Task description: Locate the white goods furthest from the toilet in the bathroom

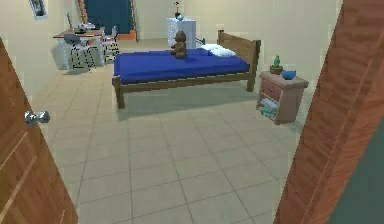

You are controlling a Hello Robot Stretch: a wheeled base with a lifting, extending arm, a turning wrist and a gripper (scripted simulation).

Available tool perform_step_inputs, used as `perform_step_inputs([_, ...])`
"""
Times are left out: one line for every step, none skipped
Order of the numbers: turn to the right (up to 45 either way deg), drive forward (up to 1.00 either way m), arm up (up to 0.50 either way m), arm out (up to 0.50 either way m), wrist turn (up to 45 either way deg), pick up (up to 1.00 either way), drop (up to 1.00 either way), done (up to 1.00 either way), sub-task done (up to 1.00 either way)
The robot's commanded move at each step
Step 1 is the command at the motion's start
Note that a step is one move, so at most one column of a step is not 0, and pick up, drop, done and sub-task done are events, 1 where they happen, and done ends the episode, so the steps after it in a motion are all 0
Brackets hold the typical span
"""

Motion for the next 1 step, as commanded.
perform_step_inputs([-21.0, 0.00, 0.00, 0.00, 0.0, 0.00, 0.00, 0.00, 0.00])
